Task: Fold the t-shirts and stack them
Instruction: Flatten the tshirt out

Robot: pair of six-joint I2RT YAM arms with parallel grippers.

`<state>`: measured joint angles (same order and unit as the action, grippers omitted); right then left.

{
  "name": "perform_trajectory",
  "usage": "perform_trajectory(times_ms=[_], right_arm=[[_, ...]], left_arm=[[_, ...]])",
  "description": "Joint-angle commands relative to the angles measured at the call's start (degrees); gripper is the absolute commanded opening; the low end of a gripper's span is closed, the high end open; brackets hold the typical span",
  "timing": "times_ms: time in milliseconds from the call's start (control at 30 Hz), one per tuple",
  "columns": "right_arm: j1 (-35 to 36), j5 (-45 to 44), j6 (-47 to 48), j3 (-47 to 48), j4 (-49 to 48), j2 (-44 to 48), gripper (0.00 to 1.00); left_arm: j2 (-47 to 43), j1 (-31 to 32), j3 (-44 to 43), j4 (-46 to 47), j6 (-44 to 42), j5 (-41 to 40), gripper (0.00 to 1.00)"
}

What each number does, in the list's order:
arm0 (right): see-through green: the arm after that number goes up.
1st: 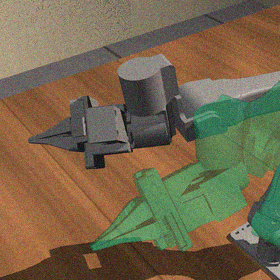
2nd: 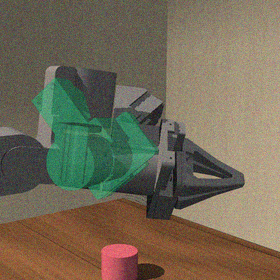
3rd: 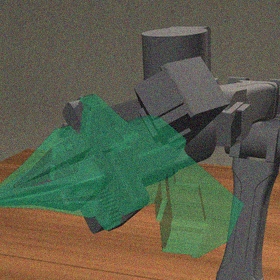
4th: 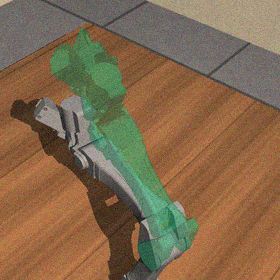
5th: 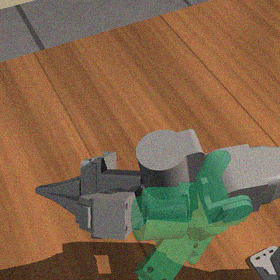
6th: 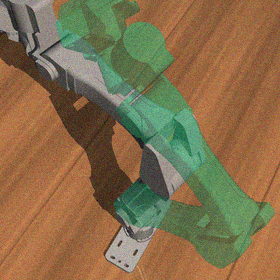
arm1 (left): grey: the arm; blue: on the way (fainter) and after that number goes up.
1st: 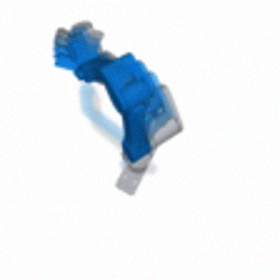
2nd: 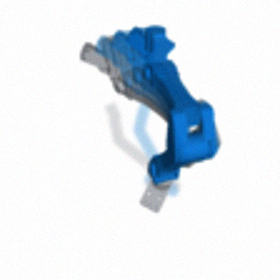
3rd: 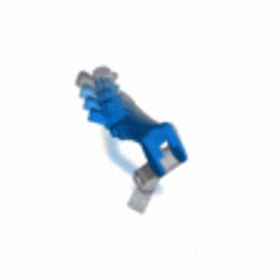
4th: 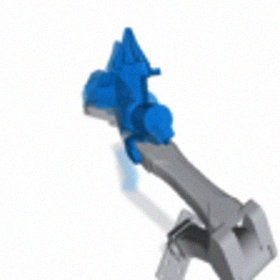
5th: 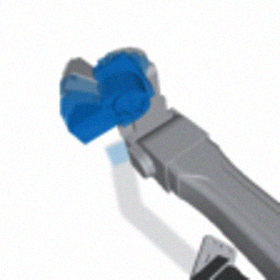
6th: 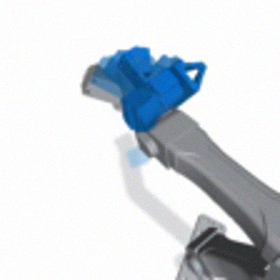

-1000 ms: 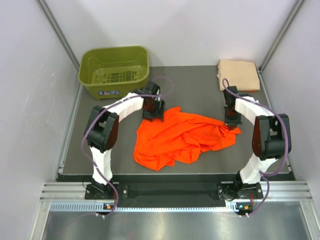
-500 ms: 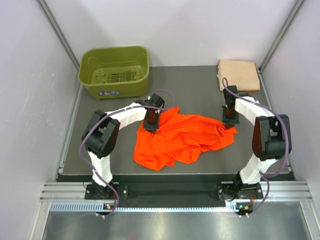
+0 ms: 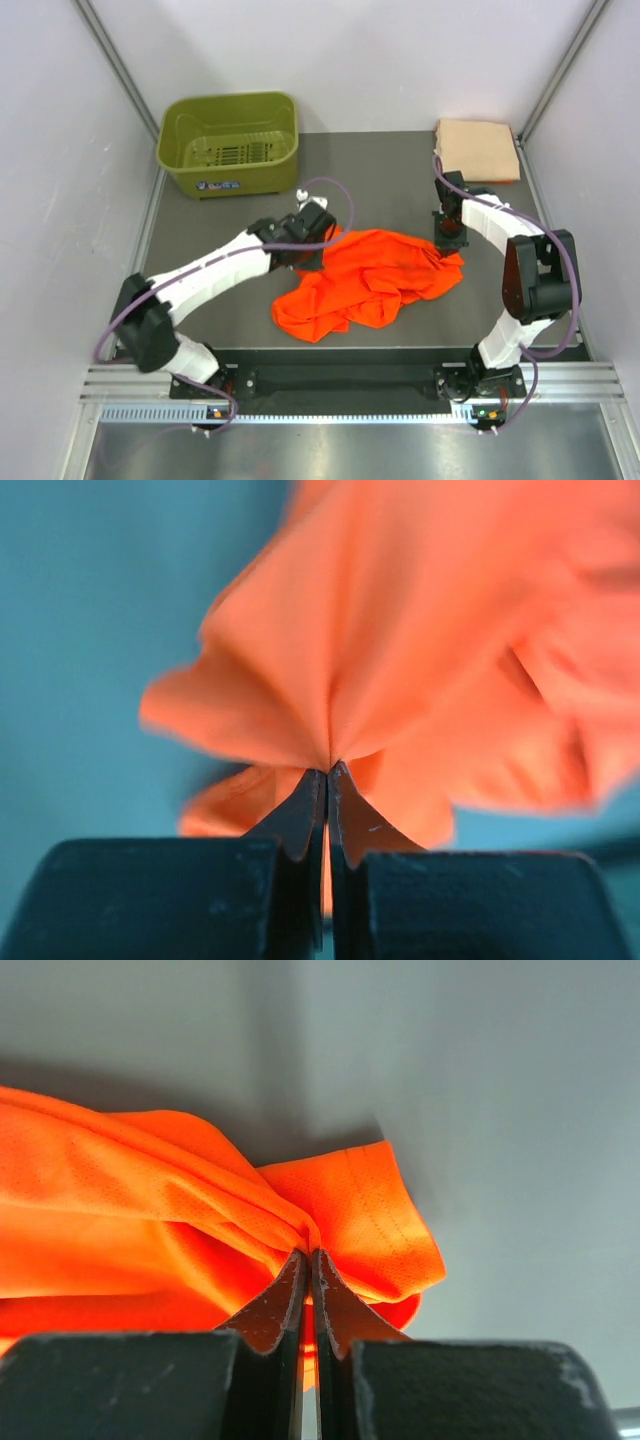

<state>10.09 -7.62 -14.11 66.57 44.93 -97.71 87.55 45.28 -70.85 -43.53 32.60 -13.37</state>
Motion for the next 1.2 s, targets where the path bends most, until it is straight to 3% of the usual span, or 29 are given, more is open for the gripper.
perform_trajectory(times_ms=[0,100,133,167,200,267,300,400,500,567,667,700,800,1000,1100,1167], right_arm=[[2.5,1.0,-0.6,-1.2,-1.4,3.8,0.00],[3.6,1.7,-1.6,-5.3,-1.7,5.9,0.00],[3.6,1.9,-1.8,-6.2,-1.9,6.6,0.00],[3.7,1.9,-2.0,-7.5,-1.8,7.3,0.00],[3.6,1.6,-2.0,-7.9,-1.4,7.8,0.00],[3.6,1.2,-2.1,-8.4,-0.5,8.3,0.00],[3.6,0.9,-2.2,-8.3,-0.3,8.8,0.00],[3.5,0.1,-2.2,-6.9,0.8,8.8,0.00],[3.5,0.0,-2.4,-4.1,2.2,7.4,0.00],[3.5,0.1,-2.3,-2.2,2.4,6.7,0.00],[3.6,-0.1,-2.2,-0.5,3.2,5.2,0.00],[3.6,0.2,-2.2,-0.1,3.6,4.5,0.00],[3.7,0.7,-2.2,1.0,3.9,3.5,0.00],[3.6,1.0,-2.3,1.0,3.7,2.5,0.01],[3.6,1.1,-2.4,0.1,3.0,3.0,0.01],[3.6,1.5,-2.4,-0.3,2.8,3.1,0.01]], left_arm=[[-5.9,7.4,9.9,-4.6,9.9,3.3,0.00],[-8.4,11.8,16.9,-1.1,12.9,10.5,0.02],[-8.9,12.6,17.6,-0.9,13.0,11.1,0.12],[-10.4,13.3,17.8,-0.5,12.8,11.1,0.23],[-11.2,13.4,17.4,-0.7,11.6,9.1,0.57],[-13.3,12.9,15.3,-2.5,11.3,4.2,0.85],[-13.8,10.3,13.2,-2.1,8.9,2.7,0.89],[-13.6,-2.7,10.1,-0.2,4.9,7.0,0.84],[-10.7,-13.0,8.0,4.2,2.0,13.1,0.71],[-6.4,-16.2,6.5,4.9,1.2,17.1,0.62],[-0.5,-20.7,4.7,7.2,-0.1,21.9,0.66],[1.4,-22.2,3.3,7.6,-1.0,26.4,0.76],[8.2,-22.3,-0.6,7.2,-3.1,32.8,0.83],[13.1,-21.6,0.9,15.1,-4.6,43.0,0.83],[16.7,-20.6,-0.1,14.8,-4.5,43.9,0.78],[18.8,-19.8,-0.3,15.4,-4.3,43.7,0.68]])
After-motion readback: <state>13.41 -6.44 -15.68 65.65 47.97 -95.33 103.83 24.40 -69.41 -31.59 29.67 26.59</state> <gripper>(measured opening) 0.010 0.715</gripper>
